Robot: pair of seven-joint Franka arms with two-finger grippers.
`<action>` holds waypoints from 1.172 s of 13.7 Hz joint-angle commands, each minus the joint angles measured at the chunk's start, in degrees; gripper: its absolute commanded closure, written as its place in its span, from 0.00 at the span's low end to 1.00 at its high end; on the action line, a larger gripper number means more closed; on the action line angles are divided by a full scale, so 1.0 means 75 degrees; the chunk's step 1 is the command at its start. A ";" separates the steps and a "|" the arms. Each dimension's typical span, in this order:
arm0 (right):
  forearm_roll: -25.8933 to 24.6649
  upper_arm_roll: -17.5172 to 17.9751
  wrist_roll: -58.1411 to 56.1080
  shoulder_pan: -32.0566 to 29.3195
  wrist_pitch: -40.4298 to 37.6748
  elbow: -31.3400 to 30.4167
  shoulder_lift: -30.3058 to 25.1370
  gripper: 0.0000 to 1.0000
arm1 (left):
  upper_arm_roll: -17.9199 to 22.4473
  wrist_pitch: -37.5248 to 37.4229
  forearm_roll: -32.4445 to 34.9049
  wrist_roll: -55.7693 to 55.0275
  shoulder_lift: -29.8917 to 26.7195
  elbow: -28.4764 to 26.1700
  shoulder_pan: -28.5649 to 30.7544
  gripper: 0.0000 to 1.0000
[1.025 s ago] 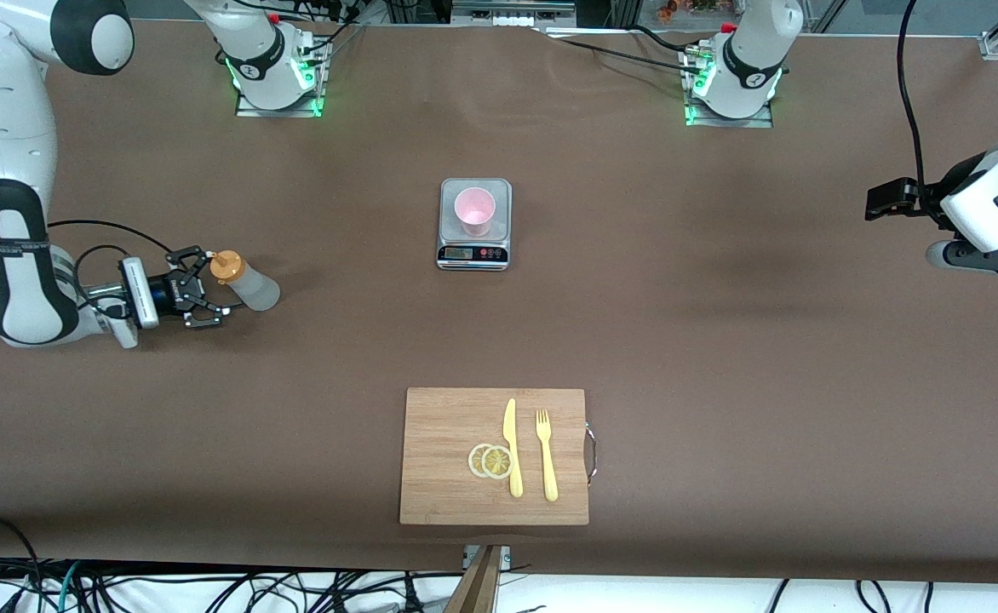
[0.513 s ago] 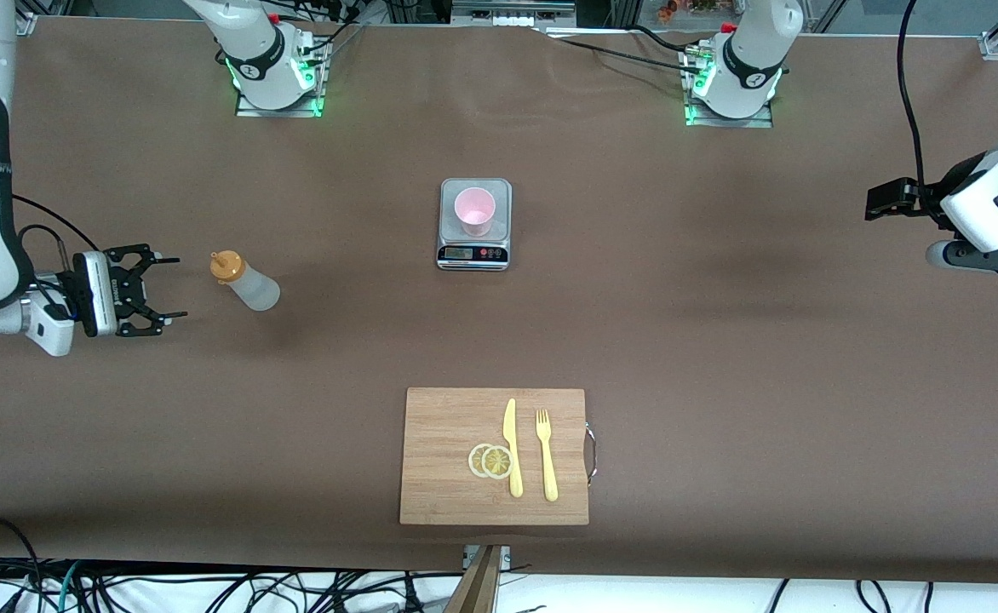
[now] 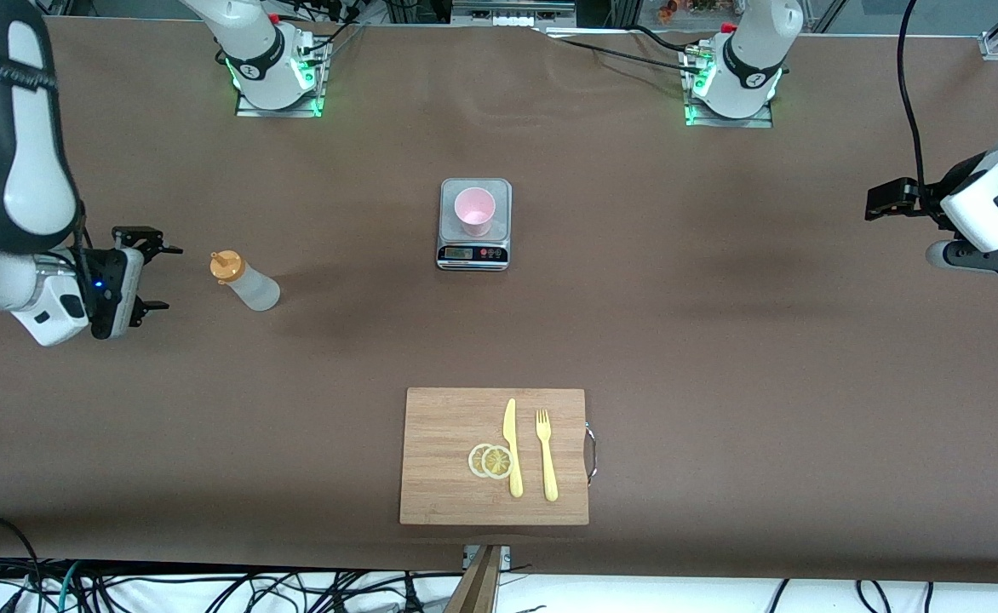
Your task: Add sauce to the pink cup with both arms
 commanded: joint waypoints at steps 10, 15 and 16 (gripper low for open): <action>-0.1699 0.0715 0.8077 0.0229 0.0226 -0.0343 -0.1388 0.00 | -0.0021 -0.0063 0.0227 0.0198 -0.0030 0.0043 0.0001 0.00; -0.2182 0.0715 0.9659 0.0159 0.0133 -0.0320 -0.2080 0.00 | -0.0021 -0.0063 0.0216 0.0198 -0.0030 0.0043 -0.0011 0.00; -0.2171 0.0692 1.0093 0.0089 0.0132 -0.0320 -0.2244 0.00 | -0.0021 -0.0063 0.0216 0.0198 -0.0030 0.0043 -0.0011 0.00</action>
